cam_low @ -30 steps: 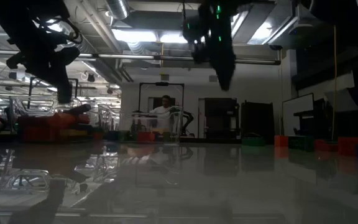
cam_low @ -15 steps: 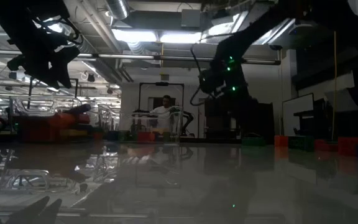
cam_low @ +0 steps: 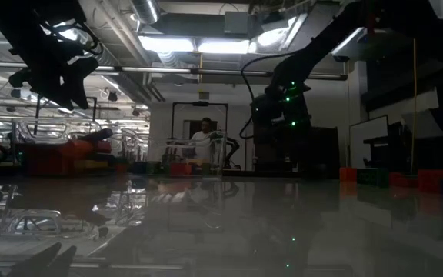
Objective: Sort blocks by size
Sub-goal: Put the large green game piece into the left transparent bin
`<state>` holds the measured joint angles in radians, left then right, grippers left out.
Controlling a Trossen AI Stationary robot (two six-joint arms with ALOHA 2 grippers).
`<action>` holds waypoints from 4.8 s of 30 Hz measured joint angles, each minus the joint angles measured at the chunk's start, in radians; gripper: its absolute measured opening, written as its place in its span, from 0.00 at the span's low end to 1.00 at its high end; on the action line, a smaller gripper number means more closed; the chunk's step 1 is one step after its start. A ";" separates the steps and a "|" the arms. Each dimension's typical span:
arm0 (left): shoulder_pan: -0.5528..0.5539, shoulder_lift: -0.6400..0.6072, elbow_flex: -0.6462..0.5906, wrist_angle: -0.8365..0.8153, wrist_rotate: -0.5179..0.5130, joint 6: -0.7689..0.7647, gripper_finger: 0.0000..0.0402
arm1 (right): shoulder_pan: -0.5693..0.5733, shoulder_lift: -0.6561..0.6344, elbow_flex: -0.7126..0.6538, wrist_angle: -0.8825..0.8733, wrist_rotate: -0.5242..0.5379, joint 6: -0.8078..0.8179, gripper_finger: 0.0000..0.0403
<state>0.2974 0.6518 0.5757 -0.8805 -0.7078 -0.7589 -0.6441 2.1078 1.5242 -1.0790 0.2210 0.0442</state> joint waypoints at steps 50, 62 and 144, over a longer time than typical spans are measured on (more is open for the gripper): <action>-0.255 0.055 0.000 0.485 0.735 0.408 0.43 | 0.618 0.002 0.294 0.441 -0.400 0.026 0.24; -0.379 0.199 0.000 0.645 0.723 0.462 0.43 | 0.694 0.000 0.329 0.580 -0.393 0.029 0.25; -0.414 0.346 0.000 0.768 0.724 0.447 0.19 | 0.715 -0.001 0.329 0.581 -0.428 0.243 0.27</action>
<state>-0.1165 0.9977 0.5758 -0.1123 0.0158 -0.3116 0.0708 2.1071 1.8530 -0.4981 -0.2072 0.2871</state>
